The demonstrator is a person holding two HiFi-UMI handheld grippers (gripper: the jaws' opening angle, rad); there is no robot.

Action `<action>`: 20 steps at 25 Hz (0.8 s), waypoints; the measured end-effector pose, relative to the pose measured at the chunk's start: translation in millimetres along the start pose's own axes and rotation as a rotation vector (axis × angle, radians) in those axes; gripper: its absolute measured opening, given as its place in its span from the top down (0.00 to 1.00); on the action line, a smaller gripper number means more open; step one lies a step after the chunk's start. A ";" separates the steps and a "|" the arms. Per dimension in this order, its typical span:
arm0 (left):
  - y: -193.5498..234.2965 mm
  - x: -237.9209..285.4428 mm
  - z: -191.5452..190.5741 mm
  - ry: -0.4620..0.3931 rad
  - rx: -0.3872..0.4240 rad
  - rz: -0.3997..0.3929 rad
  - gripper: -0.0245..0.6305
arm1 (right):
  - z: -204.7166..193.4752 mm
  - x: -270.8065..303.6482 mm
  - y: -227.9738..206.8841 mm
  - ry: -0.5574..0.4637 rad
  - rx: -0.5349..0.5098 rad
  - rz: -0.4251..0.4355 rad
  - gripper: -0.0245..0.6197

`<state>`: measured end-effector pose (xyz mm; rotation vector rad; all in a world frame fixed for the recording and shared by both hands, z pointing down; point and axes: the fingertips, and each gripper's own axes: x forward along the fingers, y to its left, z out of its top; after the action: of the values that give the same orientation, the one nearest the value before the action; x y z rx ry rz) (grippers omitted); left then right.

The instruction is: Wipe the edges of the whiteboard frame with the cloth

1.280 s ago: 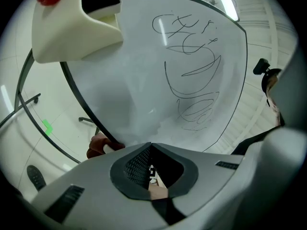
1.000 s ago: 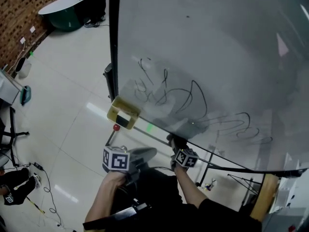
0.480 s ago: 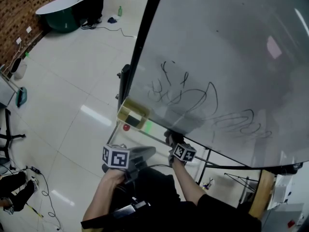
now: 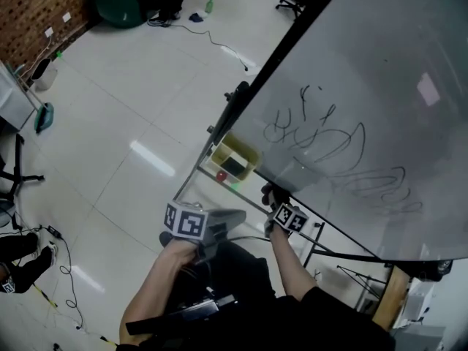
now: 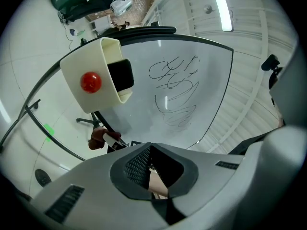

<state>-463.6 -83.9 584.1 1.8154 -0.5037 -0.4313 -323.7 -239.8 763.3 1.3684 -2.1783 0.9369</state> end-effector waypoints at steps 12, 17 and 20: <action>-2.4 -43.2 0.9 -0.043 -0.030 -0.026 0.97 | -0.2 20.8 36.9 0.002 -0.012 -0.002 0.83; 6.5 -46.2 6.4 -0.031 -0.050 -0.019 0.97 | 0.0 29.0 48.3 -0.002 0.009 0.016 0.83; 13.2 -50.1 16.8 -0.018 -0.041 -0.006 0.97 | -1.1 32.5 56.4 -0.009 0.023 0.023 0.83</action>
<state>-516.3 -73.7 593.9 1.7752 -0.4988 -0.4598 -388.7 -242.7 766.5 1.3629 -2.2007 0.9689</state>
